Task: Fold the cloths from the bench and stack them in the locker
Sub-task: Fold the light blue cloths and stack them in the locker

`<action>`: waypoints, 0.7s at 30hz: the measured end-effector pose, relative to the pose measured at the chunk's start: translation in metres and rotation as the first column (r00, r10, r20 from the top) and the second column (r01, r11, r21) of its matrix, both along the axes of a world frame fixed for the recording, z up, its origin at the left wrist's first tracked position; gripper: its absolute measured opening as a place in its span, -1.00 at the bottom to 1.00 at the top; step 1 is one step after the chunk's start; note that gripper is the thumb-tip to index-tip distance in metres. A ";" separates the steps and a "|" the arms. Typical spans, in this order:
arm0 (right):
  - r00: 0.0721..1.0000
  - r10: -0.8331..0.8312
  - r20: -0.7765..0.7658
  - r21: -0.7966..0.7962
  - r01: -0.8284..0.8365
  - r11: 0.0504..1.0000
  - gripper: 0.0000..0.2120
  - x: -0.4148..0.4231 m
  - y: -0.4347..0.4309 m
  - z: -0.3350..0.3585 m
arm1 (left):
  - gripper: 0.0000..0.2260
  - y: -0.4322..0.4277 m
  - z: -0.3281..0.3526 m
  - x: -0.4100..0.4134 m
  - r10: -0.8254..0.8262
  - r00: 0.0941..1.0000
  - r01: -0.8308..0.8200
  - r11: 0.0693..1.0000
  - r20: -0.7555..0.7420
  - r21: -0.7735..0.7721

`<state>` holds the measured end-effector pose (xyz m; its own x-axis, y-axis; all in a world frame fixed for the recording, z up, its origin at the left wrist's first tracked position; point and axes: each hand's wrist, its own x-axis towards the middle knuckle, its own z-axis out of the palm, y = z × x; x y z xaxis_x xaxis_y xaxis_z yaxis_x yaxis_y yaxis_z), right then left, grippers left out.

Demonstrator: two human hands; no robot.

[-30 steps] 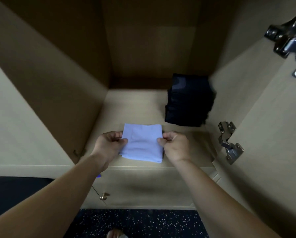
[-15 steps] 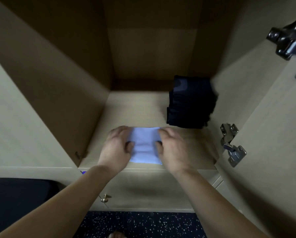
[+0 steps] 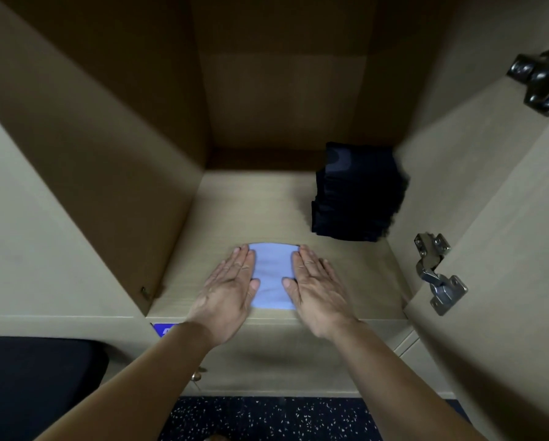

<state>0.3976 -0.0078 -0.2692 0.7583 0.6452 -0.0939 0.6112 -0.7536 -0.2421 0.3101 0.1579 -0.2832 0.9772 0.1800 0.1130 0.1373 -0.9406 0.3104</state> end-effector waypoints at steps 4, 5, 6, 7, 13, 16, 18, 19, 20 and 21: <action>0.999 -0.053 0.009 0.141 0.052 0.989 -0.49 0.000 0.001 0.015 | -0.11 -0.007 0.030 -0.002 0.046 0.999 -0.046 0.999 -0.009 -0.003; 0.997 -0.078 0.019 0.182 0.074 0.981 -0.52 -0.002 0.001 0.022 | -0.14 -0.009 0.039 -0.006 0.060 0.998 -0.060 0.998 0.004 -0.018; 0.995 -0.099 0.023 0.211 0.092 0.973 -0.54 -0.005 0.001 0.030 | -0.20 -0.011 0.048 -0.011 0.068 0.998 -0.067 0.998 0.013 -0.016; 0.993 -0.112 0.027 0.226 0.104 0.969 -0.56 -0.009 0.000 0.038 | -0.30 -0.011 0.056 -0.017 0.068 0.998 -0.069 0.998 0.016 0.009; 0.993 -0.119 0.021 0.229 0.111 0.967 -0.55 -0.053 -0.005 0.089 | -0.48 -0.019 0.104 -0.078 0.129 0.991 -0.124 0.981 -0.027 0.150; 0.996 -0.076 0.046 0.234 0.063 0.970 -0.57 -0.084 -0.008 0.117 | -0.47 -0.019 0.128 -0.120 0.172 0.985 -0.167 0.971 -0.014 0.173; 0.997 -0.036 0.065 0.245 0.019 0.969 -0.60 -0.109 -0.007 0.133 | -0.48 -0.017 0.144 -0.154 0.213 0.977 -0.211 0.959 0.009 0.189; 0.997 -0.014 0.075 0.244 -0.005 0.970 -0.59 -0.124 -0.006 0.141 | -0.48 -0.015 0.151 -0.173 0.240 0.971 -0.239 0.951 0.017 0.195; 0.996 0.011 0.085 0.242 -0.031 0.970 -0.56 -0.139 -0.004 0.147 | -0.48 -0.014 0.156 -0.194 0.272 0.962 -0.272 0.941 0.024 0.200; 0.995 0.038 0.095 0.242 -0.060 0.968 -0.53 -0.155 -0.001 0.153 | -0.47 -0.012 0.161 -0.215 0.308 0.951 -0.307 0.928 0.031 0.209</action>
<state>0.2429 -0.0090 -0.1164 0.7231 0.6769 0.1373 0.6735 -0.6468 -0.3578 0.0950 0.1462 -0.1225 0.8779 0.4445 0.1780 0.4308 -0.8955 0.1115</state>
